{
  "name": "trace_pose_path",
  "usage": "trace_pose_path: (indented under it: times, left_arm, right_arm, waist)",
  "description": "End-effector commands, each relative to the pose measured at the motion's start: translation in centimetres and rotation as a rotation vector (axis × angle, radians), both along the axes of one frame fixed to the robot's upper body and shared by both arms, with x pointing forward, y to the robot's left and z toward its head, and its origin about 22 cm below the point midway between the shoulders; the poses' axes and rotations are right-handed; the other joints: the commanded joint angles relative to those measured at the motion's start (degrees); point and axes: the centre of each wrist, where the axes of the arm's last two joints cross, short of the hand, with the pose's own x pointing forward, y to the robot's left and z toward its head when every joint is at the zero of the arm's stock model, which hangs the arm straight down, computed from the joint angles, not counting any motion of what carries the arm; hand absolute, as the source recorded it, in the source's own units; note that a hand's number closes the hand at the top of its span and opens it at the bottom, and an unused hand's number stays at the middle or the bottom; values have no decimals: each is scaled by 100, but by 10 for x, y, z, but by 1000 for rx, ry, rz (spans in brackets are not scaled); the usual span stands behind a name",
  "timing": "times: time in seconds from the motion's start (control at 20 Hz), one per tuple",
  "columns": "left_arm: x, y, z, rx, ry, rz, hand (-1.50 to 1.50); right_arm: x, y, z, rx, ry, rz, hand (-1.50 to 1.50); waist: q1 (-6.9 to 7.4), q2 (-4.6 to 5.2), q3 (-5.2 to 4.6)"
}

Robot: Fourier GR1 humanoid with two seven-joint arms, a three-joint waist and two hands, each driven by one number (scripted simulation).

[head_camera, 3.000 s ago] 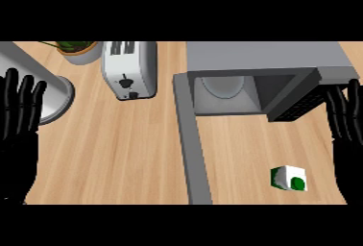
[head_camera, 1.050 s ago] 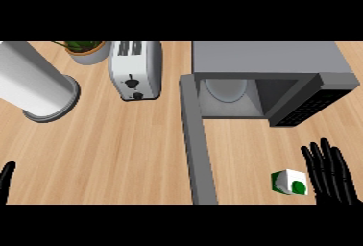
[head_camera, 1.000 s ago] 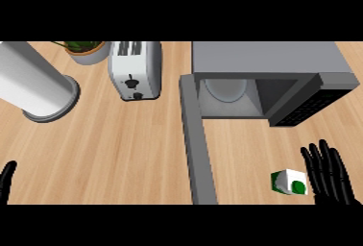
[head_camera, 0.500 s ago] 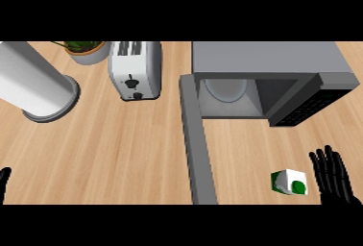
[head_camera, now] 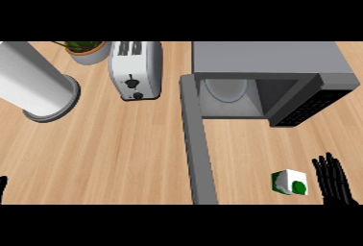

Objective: Pick up the milk, place it into the microwave and close the microwave

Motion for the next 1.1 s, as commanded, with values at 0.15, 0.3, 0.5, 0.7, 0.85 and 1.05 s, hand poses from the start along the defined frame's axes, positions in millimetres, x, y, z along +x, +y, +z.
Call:
trace_pose_path:
  times: [0.15,0.3,0.5,0.7,0.85,1.05]
  left_arm:
    - [4,0,-2,4,4,-16,-150]
    - [-9,-5,22,-13,-11,11,-150]
    - [1,2,26,-1,-12,2,-150]
    - [7,-4,16,-6,-3,-15,-150]
    - [12,-4,4,-8,-4,0,-150]
    - [-6,-8,18,1,-8,0,-150]
  right_arm:
    - [8,-11,-30,-46,-15,46,-150]
    - [11,-1,-37,-47,-38,46,-150]
    - [26,-18,-46,-30,-19,19,-150]
    - [35,-14,-64,-65,15,-33,-150]
    - [43,-17,-75,-132,49,-95,-150]
    - [50,-39,-84,-174,68,-157,-150]
  waist:
    - [-6,4,0]
    - [1,2,0]
    - [-8,9,1]
    - [1,8,1]
    - [20,12,2]
    - [52,10,6]
